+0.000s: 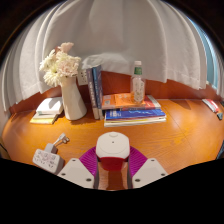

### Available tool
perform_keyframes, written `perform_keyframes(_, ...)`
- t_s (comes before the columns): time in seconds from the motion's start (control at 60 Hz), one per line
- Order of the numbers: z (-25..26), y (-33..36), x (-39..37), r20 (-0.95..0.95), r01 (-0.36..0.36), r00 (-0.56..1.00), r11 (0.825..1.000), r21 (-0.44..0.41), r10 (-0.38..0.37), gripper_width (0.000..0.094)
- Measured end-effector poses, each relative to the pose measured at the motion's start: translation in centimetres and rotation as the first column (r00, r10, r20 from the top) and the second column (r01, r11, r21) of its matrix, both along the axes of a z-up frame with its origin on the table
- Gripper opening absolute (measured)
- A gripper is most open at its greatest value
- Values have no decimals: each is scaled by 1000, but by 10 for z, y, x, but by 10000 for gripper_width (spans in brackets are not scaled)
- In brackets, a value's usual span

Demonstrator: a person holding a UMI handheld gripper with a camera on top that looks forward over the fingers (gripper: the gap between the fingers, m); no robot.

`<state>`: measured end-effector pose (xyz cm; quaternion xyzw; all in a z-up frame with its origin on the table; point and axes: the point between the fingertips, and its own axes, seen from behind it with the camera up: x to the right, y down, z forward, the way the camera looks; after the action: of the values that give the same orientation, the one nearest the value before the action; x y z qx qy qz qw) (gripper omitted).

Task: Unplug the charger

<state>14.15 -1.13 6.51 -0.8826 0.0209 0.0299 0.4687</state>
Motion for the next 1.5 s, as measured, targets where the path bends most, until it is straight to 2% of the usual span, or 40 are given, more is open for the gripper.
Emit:
perform_keyframes(0.1, -26, -5, -8, -12, -12, 1000, 999, -48, 12, 410)
perform_keyframes(0.167, -47, -9, -13, -1, -37, 999, 993, -110, 37, 443)
perform_keyframes(0.217, -43, -4, -13, 14, -35, 999, 996, -78, 36, 466)
perform_keyframes(0.267, -48, -5, -14, 9, -24, 1000, 995, -96, 25, 487)
perform_keyframes(0.367, -44, -5, -18, -8, -35, 999, 993, -109, 35, 645)
perform_keyframes(0.417, -35, -2, -22, -6, -35, 999, 995, -91, 35, 688)
perform_keyframes(0.667, 71, -2, -25, 66, -8, 998, 998, 62, 4, 698)
perform_keyframes(0.833, 156, -28, -22, 100, 47, 993, 983, 180, -65, 720)
perform_keyframes(0.933, 193, -54, -24, 98, 66, 991, 971, 230, -91, 791)
perform_keyframes(1.167, 224, -120, -35, 85, 101, 988, 960, 263, -127, 790)
perform_keyframes(1.25, 223, -141, -40, 90, 110, 987, 961, 255, -136, 786)
perform_keyframes(1.5, 204, -179, -73, 98, 72, 991, 976, 207, -93, 787)
